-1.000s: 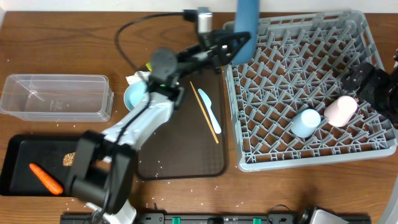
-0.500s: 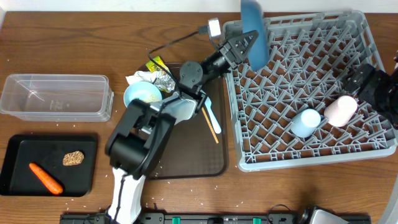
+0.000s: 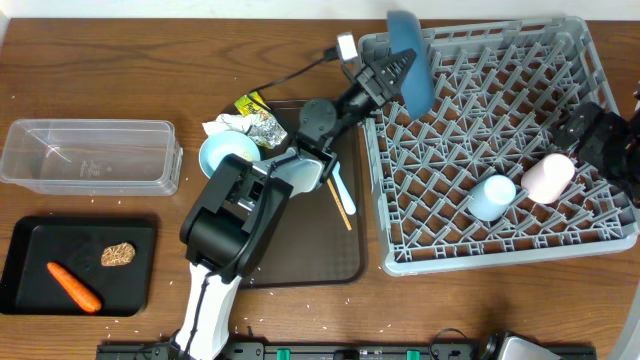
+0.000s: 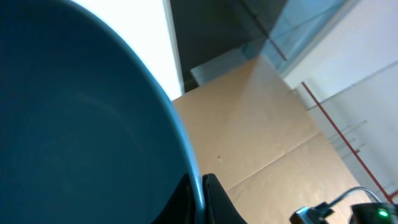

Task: Sort waste into correct bins and load items into the dishwasher rack
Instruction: 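Lower the blue plate into the rack's upper left and release it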

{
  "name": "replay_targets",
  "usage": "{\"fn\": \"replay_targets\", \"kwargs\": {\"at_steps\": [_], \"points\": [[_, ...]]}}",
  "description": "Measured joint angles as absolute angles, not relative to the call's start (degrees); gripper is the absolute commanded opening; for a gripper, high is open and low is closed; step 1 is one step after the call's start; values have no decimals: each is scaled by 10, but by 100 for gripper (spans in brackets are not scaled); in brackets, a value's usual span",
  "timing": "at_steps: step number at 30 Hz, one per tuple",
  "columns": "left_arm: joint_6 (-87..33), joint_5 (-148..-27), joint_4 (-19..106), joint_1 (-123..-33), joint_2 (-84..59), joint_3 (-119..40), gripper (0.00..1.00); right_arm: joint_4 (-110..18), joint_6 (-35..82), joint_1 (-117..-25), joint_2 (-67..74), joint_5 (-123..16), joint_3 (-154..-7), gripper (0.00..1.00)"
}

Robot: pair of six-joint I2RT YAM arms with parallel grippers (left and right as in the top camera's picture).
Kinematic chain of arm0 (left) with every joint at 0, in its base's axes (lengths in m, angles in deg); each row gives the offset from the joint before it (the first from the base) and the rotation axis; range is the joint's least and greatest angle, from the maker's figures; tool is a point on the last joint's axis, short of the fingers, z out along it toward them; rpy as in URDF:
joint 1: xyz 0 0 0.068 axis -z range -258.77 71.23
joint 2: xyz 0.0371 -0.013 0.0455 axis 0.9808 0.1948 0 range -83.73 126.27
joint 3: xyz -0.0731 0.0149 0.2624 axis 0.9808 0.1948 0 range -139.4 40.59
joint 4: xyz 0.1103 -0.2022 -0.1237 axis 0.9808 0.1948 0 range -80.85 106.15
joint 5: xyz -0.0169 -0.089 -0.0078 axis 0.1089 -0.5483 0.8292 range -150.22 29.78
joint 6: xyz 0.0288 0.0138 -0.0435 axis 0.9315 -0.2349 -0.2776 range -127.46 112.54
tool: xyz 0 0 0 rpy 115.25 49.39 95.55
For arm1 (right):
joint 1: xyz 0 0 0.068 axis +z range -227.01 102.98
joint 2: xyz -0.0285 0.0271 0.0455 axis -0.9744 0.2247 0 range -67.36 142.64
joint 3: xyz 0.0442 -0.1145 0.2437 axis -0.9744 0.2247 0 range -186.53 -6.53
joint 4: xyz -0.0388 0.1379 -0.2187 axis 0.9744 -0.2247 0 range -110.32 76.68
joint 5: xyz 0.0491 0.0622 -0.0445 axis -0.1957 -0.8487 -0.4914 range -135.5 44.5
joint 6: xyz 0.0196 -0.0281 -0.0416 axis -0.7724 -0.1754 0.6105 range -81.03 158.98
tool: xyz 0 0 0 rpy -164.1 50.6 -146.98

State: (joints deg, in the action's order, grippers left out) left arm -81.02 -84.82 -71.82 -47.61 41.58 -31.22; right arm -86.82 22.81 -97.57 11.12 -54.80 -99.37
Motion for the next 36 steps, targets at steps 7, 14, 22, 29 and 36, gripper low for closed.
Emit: {"fn": "replay_targets", "kwargs": {"at_steps": [7,14,22,29,36], "points": [[-807,-836,-710,-466,415,-315,6,-872,228,-976,111,-548,-994,99],[-809,-858,-737,-464,415,-334,6,-872,228,-976,111,-548,-994,99],[-809,-898,-713,-454,415,-385,6,-872,229,-976,111,-546,-994,99],[-789,-910,-647,-453,415,-385,6,-872,229,-976,111,-546,-994,99],[-759,-920,-601,-453,415,-385,6,-873,229,-976,111,-547,-994,99]]}}
